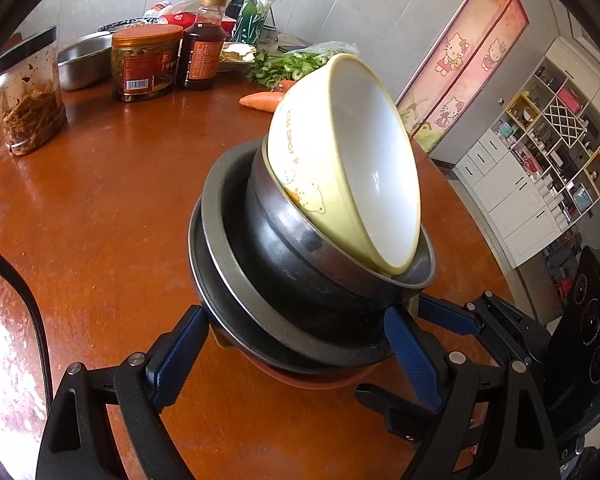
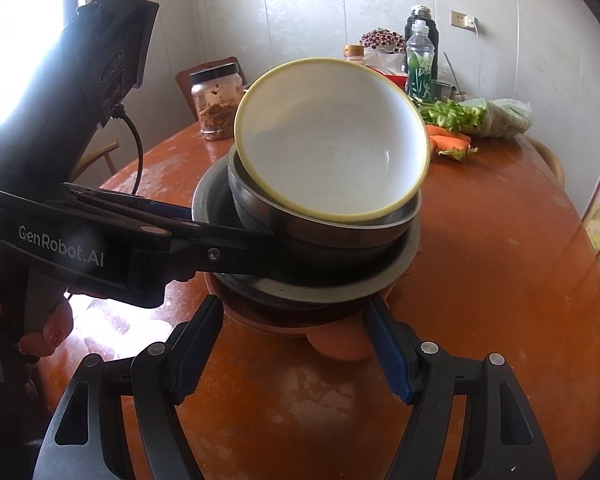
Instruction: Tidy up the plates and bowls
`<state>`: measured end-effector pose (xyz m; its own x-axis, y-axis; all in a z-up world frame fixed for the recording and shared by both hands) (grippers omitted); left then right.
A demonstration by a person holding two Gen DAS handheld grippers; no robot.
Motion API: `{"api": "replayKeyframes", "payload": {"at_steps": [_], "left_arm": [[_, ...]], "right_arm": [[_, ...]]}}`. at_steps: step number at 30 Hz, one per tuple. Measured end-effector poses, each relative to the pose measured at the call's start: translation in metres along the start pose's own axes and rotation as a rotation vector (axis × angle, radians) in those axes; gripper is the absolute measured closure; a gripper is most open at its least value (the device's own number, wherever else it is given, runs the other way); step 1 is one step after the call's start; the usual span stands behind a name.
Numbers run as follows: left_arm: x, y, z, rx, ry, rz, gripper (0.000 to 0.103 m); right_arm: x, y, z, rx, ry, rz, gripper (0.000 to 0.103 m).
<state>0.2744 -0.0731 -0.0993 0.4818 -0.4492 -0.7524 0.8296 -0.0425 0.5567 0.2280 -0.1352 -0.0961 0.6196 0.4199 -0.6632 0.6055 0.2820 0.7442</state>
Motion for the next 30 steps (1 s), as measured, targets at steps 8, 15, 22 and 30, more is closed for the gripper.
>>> {"api": "replayKeyframes", "payload": {"at_steps": [8,15,22,30], "left_arm": [[-0.002,0.002,0.001,0.016,0.011,0.012,0.013],[-0.003,0.003,0.000,0.015,0.004,0.015,0.013],[-0.005,0.004,-0.007,0.008,0.006,0.020,0.013],[-0.014,0.002,-0.008,0.034,0.036,0.037,0.014]], "right_arm": [[0.001,0.000,-0.005,-0.003,-0.015,-0.001,0.029],[0.004,0.002,-0.008,-0.012,-0.030,-0.008,0.028],[0.007,0.002,-0.013,-0.021,-0.033,-0.013,0.027],[0.007,0.004,-0.012,0.014,-0.026,-0.014,0.027]]}}
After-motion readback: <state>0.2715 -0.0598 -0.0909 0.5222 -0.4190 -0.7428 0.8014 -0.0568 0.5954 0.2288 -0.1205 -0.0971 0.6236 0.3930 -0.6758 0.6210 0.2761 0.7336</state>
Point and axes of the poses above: each gripper's, at about its wrist camera, not at the fingertips, and x roughly the way its jaws point, z to its right, y to its top, the point moved 10 cm from there along x, roughly the way its jaws point, and after that the axes turned 4 degrees about z, right-handed, at the moved point
